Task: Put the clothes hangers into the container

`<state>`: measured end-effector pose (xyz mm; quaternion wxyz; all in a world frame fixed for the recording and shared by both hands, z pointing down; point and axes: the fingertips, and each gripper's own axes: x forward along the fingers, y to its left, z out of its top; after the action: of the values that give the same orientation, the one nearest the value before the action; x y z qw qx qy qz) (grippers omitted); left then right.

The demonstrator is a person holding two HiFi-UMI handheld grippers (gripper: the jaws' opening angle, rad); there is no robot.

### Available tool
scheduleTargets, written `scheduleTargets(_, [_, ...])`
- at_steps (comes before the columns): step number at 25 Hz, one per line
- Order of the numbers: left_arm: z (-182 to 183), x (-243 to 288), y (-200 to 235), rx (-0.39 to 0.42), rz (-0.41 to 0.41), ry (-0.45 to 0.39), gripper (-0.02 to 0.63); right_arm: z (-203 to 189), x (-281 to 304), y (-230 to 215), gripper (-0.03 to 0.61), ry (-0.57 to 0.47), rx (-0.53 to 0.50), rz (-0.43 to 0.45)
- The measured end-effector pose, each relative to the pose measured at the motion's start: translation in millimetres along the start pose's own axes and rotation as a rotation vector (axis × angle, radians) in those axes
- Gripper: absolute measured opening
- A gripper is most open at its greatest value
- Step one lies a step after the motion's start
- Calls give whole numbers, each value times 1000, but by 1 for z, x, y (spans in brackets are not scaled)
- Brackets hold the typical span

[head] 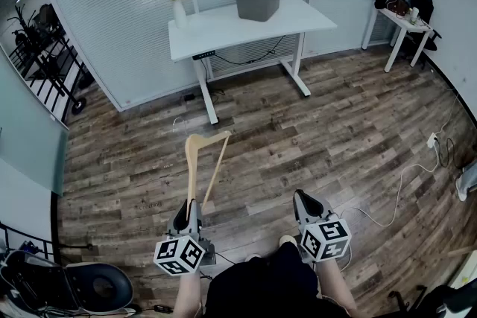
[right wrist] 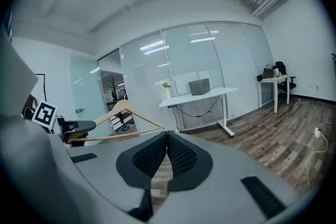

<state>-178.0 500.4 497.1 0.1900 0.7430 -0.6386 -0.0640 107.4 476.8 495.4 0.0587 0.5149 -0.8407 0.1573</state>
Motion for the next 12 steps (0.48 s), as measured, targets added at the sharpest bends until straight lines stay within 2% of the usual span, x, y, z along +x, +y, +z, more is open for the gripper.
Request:
scheduleTargets(4, [4,-9,10,12,-20,-2,57,0,-2,14,28,-40,14,-21])
scheduleTargets(12, [8,-19,15,23,-59,-18,57,-4,-8,26,28,-46,12,-52])
